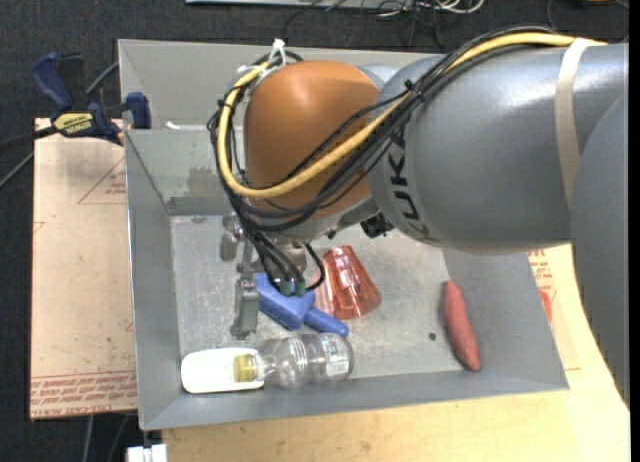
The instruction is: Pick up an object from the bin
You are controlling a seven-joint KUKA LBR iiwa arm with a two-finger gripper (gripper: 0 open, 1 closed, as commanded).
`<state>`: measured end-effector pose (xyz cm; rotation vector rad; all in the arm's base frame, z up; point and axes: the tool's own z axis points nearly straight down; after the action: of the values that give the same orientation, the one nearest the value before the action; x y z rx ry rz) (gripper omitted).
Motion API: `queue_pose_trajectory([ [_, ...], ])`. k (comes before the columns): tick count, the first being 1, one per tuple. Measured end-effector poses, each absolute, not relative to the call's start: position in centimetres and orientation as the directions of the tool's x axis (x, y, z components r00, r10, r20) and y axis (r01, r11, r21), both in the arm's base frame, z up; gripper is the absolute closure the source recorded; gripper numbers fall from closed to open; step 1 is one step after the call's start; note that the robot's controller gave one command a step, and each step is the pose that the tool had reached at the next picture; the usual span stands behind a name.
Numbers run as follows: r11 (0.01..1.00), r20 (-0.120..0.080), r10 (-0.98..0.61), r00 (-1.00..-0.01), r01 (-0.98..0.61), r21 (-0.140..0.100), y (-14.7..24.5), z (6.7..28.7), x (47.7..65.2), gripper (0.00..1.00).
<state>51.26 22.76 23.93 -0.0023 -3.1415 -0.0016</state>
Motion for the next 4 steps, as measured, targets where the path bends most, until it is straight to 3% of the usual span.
queue_pose_trajectory([
  [1,1.000,0.000,0.001,-1.000,0.001,0.001,22.8,23.9,51.3,0.00],
  [2,0.993,-0.003,-0.121,-0.993,-0.121,0.002,18.5,16.4,50.0,0.00],
  [3,0.989,0.004,-0.147,-0.989,-0.147,0.003,20.2,11.1,48.4,0.00],
  [4,0.985,-0.004,-0.173,-0.985,-0.173,0.003,5.2,7.0,49.4,1.00],
])
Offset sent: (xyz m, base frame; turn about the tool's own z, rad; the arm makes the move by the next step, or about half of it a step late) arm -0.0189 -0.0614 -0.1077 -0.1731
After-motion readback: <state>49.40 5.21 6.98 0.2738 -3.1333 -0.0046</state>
